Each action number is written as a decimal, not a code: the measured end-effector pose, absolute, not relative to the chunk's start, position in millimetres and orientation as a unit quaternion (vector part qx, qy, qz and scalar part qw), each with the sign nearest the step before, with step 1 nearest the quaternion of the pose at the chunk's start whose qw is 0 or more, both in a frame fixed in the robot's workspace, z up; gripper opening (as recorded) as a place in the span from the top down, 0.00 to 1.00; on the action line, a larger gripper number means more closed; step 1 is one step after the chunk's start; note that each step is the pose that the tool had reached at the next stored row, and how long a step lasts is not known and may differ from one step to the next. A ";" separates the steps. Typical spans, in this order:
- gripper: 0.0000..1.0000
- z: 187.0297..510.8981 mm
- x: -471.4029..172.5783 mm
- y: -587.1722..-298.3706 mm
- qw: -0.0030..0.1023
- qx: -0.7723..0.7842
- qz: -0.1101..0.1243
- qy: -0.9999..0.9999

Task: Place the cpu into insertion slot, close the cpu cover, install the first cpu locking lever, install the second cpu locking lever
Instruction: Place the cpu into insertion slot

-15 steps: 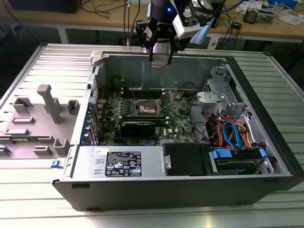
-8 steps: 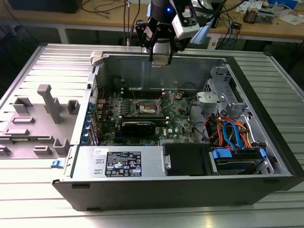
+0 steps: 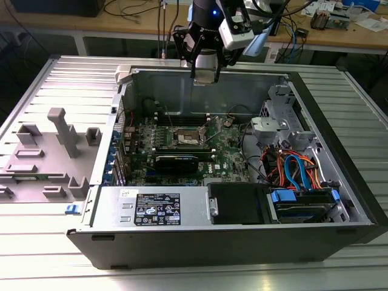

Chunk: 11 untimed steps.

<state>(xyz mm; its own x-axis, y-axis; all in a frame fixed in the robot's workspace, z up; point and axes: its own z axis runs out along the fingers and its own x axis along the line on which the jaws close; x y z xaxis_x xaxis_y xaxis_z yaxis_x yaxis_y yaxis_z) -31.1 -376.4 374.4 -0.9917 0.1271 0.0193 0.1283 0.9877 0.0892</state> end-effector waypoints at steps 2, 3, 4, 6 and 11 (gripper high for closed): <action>0.45 374.4 -31.1 -376.5 0.007 -0.065 -0.045 -0.997; 0.45 374.4 -31.1 -376.5 0.007 -0.066 -0.045 -0.997; 0.45 374.4 -31.1 -376.5 0.007 -0.066 -0.045 -0.997; 0.45 374.4 -31.1 -376.5 0.007 -0.066 -0.045 -0.997; 0.45 374.4 -31.1 -376.5 0.007 -0.067 -0.045 -0.997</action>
<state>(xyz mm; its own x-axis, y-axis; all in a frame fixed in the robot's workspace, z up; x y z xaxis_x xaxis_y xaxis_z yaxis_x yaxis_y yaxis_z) -31.1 -376.5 374.4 -0.9909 0.1332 0.0193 0.1344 0.9869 0.0893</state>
